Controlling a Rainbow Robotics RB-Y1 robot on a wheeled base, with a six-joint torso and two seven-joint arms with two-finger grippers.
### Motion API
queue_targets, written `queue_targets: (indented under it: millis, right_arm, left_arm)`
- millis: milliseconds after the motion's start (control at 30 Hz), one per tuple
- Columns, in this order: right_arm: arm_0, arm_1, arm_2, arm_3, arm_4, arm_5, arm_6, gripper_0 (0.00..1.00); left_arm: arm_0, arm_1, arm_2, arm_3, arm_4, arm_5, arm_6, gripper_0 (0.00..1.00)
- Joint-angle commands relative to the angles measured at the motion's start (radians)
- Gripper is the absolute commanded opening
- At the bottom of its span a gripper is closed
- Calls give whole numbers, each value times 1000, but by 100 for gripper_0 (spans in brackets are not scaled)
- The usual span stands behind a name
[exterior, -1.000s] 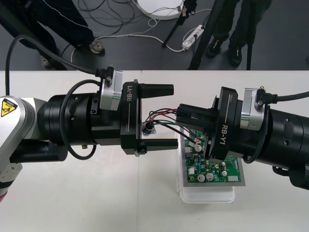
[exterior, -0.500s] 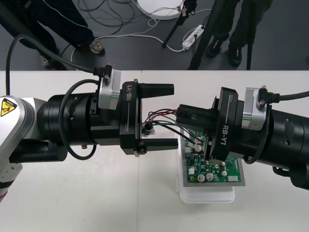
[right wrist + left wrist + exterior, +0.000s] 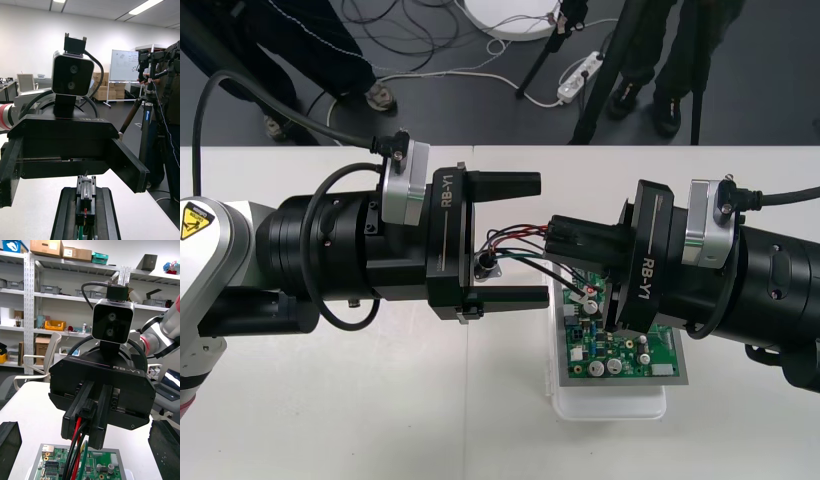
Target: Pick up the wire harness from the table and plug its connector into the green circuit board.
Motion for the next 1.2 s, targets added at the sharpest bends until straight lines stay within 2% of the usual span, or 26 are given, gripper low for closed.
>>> queue_targets:
  millis: [33,67,100,133,1100,1133,1167,1200]
  right_arm:
    - [-25,-20,9,-34,-22,-13,-5,0]
    - [-24,-20,7,-34,-23,-16,-3,0]
    - [-25,-20,7,-34,-25,-21,-5,0]
    - [-25,-20,7,-34,-25,-25,-5,0]
    - [-13,-23,7,-34,-36,-38,-3,0]
    - [-11,-23,7,-34,-42,-36,-5,17]
    - [-10,-25,7,-34,-49,-38,-5,48]
    - [-10,-26,7,-34,-54,-38,-5,48]
  left_arm:
    - [-39,-3,-16,-8,21,-32,-52,85]
    - [-39,-3,-16,-8,23,-32,-52,65]
    - [-39,-3,-16,-8,24,-32,-54,25]
    - [-39,-3,-16,-8,26,-32,-55,0]
    - [-39,-11,-15,-6,24,-32,-63,0]
    - [-40,-11,-15,-6,24,-32,-63,0]
    - [-40,-11,-16,-6,24,-32,-63,0]
    - [-40,-11,-15,-6,26,-32,-63,0]
